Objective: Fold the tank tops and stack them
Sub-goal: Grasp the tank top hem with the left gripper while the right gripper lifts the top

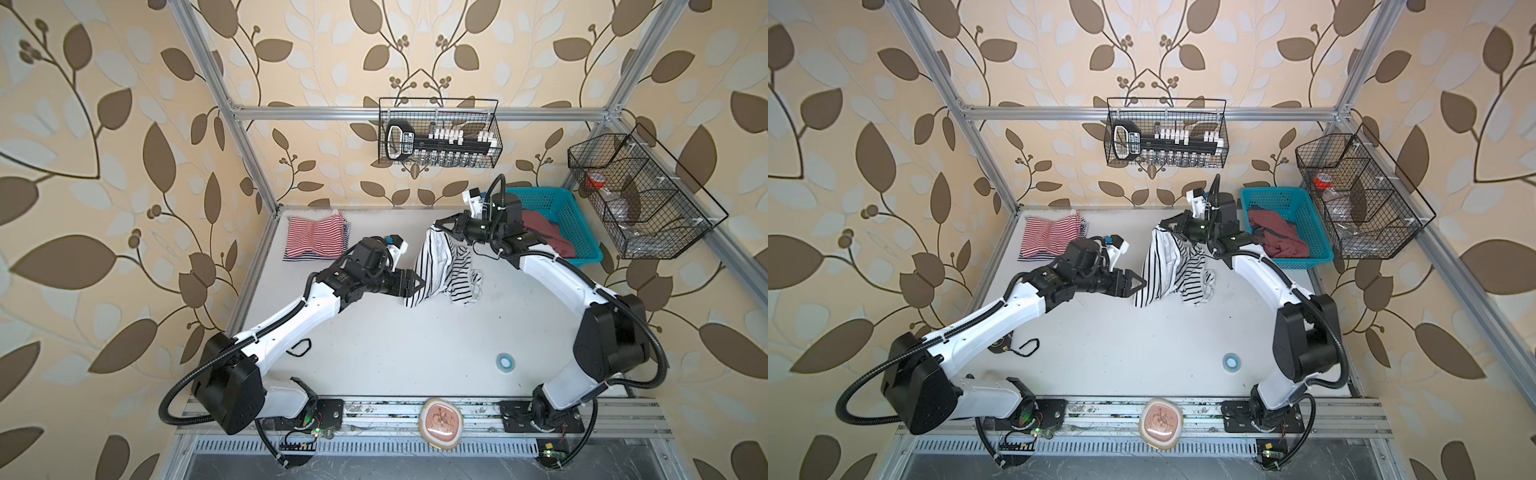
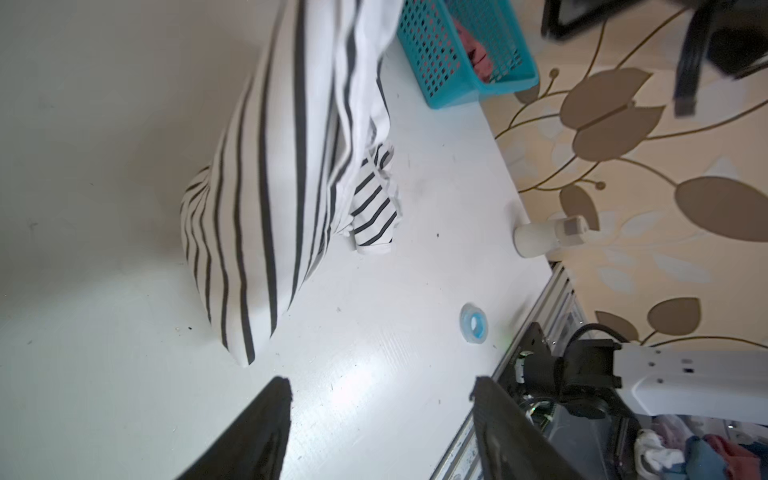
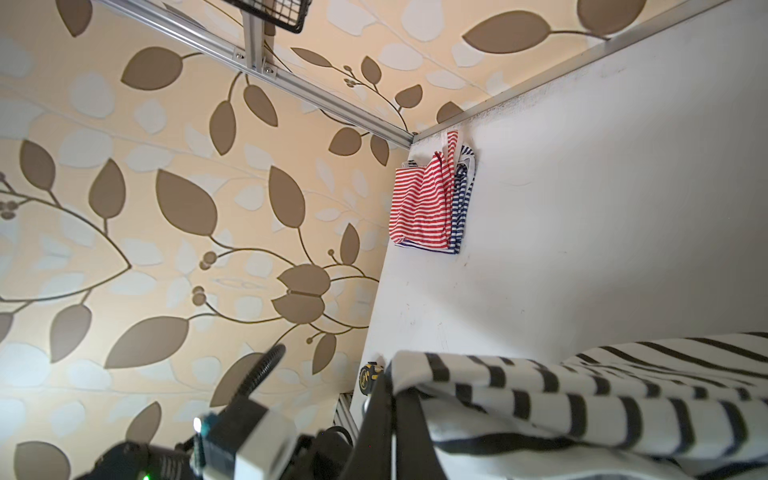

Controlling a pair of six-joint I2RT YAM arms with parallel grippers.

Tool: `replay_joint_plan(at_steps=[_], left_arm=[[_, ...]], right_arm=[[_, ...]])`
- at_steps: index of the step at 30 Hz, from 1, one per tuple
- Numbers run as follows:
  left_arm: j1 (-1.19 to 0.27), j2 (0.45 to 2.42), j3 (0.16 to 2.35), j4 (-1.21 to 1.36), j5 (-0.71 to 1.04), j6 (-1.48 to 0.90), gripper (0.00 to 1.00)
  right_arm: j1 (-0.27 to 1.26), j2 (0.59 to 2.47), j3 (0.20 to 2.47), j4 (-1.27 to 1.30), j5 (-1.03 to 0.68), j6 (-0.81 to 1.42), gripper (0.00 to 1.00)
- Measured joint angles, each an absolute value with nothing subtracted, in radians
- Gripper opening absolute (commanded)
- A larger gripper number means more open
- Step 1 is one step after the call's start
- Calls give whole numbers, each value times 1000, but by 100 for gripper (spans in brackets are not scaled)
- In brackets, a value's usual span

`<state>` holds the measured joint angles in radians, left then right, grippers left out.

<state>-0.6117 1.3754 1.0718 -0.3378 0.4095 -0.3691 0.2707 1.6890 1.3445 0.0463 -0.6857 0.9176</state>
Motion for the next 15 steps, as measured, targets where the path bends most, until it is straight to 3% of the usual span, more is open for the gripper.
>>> replay_joint_plan(at_steps=[9, 15], left_arm=[[-735, 1644, 1186, -522, 275, -297, 54], [-767, 1766, 1279, -569, 189, -305, 34]], right_arm=[[245, 1908, 1435, 247, -700, 1096, 0], [226, 1948, 1459, 311, -700, 1144, 0]])
